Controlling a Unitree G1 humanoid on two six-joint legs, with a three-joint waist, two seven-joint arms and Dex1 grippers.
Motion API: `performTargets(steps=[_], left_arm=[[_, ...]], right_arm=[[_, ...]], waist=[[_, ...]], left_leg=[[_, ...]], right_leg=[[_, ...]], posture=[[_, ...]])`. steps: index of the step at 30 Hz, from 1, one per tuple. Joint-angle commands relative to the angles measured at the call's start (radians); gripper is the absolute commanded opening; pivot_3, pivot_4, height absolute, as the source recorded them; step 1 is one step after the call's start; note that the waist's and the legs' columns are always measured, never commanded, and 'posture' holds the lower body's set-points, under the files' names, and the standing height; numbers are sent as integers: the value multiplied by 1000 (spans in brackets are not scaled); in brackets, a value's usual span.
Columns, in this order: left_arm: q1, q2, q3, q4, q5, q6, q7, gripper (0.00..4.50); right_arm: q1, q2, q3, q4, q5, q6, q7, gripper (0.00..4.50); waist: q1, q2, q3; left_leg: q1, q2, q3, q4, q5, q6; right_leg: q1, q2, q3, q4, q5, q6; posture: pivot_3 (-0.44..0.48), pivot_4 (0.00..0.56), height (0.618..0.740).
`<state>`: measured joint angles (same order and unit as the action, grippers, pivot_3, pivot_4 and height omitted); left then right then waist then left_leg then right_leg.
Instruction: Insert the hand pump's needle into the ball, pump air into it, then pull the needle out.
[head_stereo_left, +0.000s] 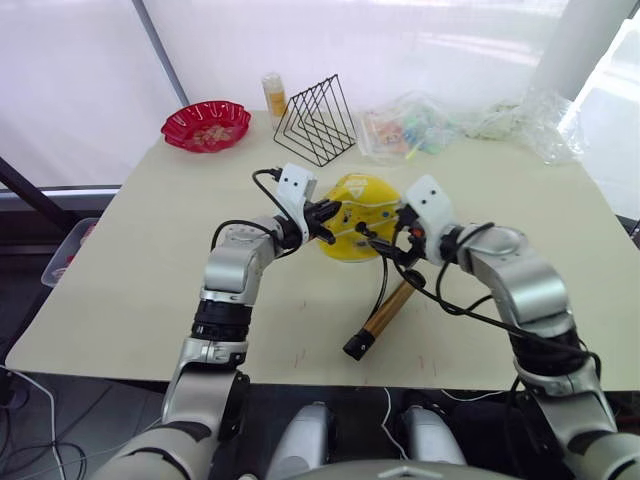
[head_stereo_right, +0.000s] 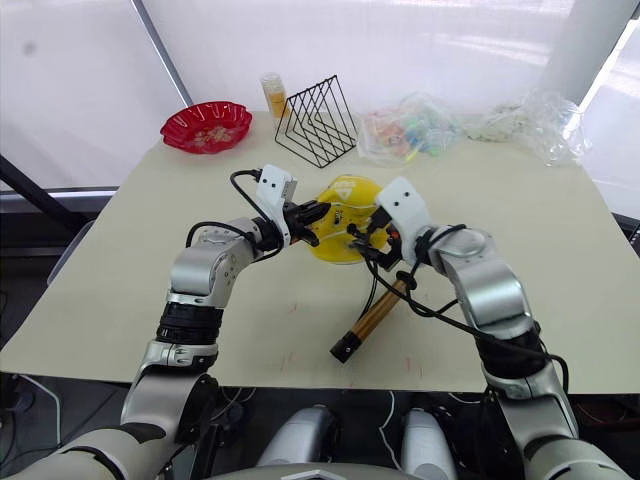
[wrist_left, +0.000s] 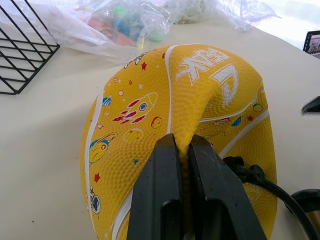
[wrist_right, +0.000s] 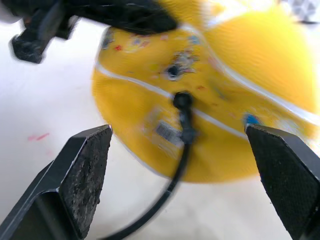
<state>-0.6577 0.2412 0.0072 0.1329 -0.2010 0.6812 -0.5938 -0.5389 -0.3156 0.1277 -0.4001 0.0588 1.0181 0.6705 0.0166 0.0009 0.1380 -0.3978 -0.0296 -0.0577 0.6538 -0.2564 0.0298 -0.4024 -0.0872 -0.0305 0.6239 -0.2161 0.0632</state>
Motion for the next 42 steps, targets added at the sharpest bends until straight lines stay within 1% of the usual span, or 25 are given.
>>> performTargets(steps=[1,5,7,9,12,17,21,25,31,36,42], left_arm=[[23,-13,-56,51,-3,24,-15,0],[16,-14,-60,63,-2,17,-20,0],[14,-12,-62,68,-2,14,-23,0],[11,-10,-64,74,-2,10,-26,0],[6,-7,-68,82,0,4,-32,0],[0,-10,-76,91,1,-5,-38,0],[-1,-9,-77,94,1,-9,-41,0],[-13,-10,-86,111,7,-23,-50,0],[-23,-9,-94,127,11,-37,-61,0],[-25,-8,-101,132,13,-43,-65,0],[-35,-6,-96,136,1,-44,-79,0]], right_arm=[[54,-22,-67,-72,54,-69,-2,4433],[186,-38,-161,-125,100,-189,0,4433],[307,-39,-240,-153,138,-318,17,4433],[393,-38,-298,-164,184,-406,37,4433],[492,-36,-386,-156,278,-501,83,4433],[644,-96,-508,-86,376,-665,200,4433],[680,-118,-525,-60,427,-730,233,4433],[789,-181,-595,-2,478,-817,356,4433],[860,-244,-657,65,529,-913,456,4433],[868,-274,-675,117,537,-979,502,4433],[859,-294,-670,149,548,-1011,519,4433]], waist=[[-2,0,0],[5,0,1],[7,-1,1],[10,-2,2],[5,-1,2],[8,-3,4],[2,-3,4],[18,-3,4],[22,-3,4],[23,-4,4],[25,-3,4]], left_leg=[[0,0,0,0,0,0],[0,0,0,0,0,0],[1,-1,-2,0,0,0],[1,-1,-3,0,0,0],[1,-1,-2,0,0,0],[5,0,-4,0,1,0],[5,1,-2,1,1,0],[5,1,-3,1,1,0],[4,1,-1,1,1,1],[5,2,-2,1,1,1],[4,2,-2,1,1,1]], right_leg=[[0,0,0,0,0,0],[1,0,0,0,-1,1],[3,0,-2,0,-3,2],[3,-1,-2,-1,-3,3],[3,-1,-1,-1,-4,4],[7,0,-3,0,-5,5],[7,0,-1,0,-5,5],[7,0,-2,0,-5,5],[7,-1,0,-1,-5,5],[7,-1,0,-1,-5,5],[7,-1,0,-1,-5,5]], posture=[[0,150,737],[0,150,737],[0,150,737],[0,150,737],[0,150,737],[0,150,737],[0,150,737],[0,150,737],[0,150,737],[0,150,737],[0,150,737]])
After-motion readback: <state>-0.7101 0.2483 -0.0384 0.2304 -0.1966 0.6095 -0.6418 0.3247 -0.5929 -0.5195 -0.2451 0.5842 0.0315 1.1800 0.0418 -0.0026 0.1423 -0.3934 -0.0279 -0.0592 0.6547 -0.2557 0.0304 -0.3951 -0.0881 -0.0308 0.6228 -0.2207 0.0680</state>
